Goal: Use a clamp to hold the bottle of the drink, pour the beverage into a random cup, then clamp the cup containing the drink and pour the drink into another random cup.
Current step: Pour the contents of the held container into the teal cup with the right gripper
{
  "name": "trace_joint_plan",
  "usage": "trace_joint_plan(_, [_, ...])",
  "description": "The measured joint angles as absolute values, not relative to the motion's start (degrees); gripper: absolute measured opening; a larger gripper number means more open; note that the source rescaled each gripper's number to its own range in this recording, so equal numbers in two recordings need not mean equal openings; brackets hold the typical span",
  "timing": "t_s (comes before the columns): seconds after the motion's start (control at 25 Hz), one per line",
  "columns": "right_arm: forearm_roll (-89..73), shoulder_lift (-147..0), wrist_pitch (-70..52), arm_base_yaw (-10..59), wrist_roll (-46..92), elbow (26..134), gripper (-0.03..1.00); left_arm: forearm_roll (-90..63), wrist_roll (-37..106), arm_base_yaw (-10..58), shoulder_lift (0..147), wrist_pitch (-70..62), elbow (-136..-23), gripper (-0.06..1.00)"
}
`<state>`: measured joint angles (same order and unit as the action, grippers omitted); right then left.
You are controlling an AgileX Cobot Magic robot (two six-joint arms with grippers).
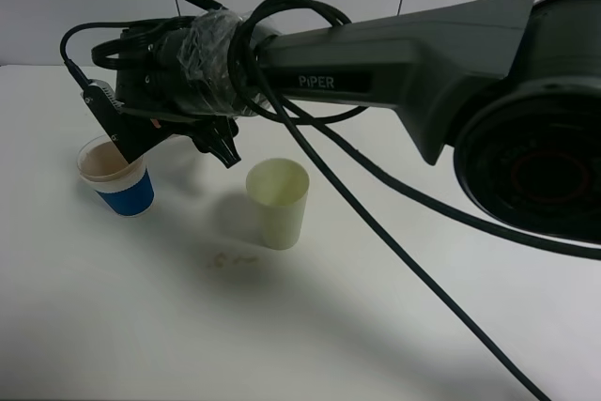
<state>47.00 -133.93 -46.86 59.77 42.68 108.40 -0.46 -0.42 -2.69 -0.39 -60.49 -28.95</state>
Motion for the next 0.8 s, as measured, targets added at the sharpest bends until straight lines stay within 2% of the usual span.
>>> trace_joint_plan(0.8, [50.2, -133.9, -45.3, 60.4, 41.5, 108.4, 0.01, -0.5, -0.5, -2.7, -0.4, -60.5, -28.9, 0.93])
